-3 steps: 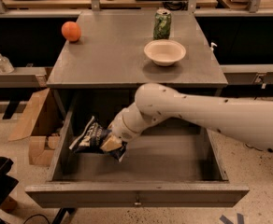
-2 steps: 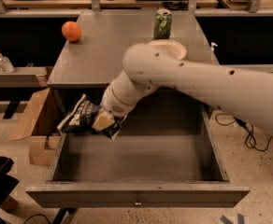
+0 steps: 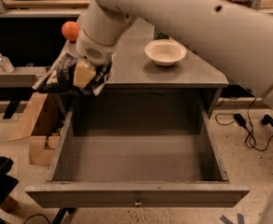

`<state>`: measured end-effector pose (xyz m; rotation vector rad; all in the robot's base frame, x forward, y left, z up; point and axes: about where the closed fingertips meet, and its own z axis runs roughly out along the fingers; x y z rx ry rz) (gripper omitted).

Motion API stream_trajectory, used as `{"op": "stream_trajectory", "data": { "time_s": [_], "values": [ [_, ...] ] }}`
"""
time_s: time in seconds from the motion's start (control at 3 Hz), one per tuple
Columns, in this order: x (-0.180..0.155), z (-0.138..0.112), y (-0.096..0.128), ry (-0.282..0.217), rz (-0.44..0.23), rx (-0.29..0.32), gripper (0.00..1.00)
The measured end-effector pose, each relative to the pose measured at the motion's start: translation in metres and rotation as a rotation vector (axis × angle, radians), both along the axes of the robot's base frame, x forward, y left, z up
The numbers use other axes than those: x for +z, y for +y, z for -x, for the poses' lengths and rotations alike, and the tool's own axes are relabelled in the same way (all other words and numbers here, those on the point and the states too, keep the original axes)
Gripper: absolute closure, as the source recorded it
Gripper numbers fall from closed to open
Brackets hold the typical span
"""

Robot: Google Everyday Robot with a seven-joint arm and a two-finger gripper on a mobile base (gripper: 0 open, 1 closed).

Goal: Pick blue chip bag from top drawer and place on counter

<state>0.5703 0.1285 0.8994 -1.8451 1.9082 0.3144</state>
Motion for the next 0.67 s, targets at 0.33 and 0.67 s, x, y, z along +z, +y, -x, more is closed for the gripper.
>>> {"op": "stream_trajectory", "data": {
  "time_s": [0.33, 0.67],
  "values": [
    [0.029, -0.028, 0.008, -0.012, 0.073, 0.026, 1.00],
    [0.053, -0.072, 0.011, -0.068, 0.122, 0.018, 1.00]
  ]
}}
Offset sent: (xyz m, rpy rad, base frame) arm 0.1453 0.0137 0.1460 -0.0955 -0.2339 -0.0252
